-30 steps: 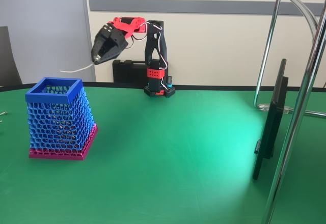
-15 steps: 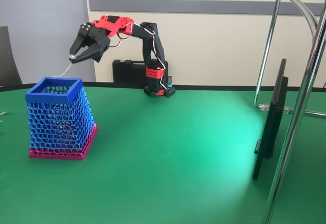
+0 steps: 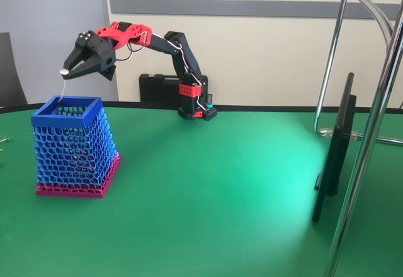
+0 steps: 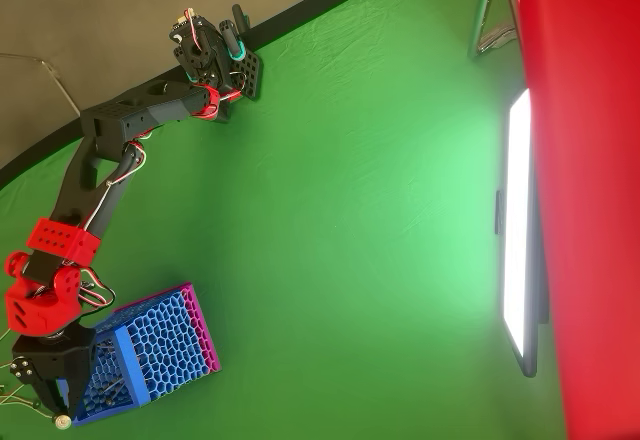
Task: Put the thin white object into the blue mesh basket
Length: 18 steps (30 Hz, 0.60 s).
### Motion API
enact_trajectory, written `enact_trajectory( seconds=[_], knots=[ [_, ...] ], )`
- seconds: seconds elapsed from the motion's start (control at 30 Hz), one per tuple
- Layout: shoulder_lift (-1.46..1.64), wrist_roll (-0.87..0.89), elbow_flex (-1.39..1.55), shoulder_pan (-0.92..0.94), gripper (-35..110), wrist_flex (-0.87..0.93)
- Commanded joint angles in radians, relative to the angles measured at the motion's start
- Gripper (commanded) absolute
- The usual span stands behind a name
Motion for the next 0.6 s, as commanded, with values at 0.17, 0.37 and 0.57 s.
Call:
enact_trajectory(
  seconds=[0.17,0.37,0.57],
  knots=[
    [0.117,-0.074,0.15,0.023,9,-0.121],
    [0.219,-0.115,0.285,0.046,10,-0.173],
    [0.307,-0.153,0.41,0.064,10,-0.219]
  ],
)
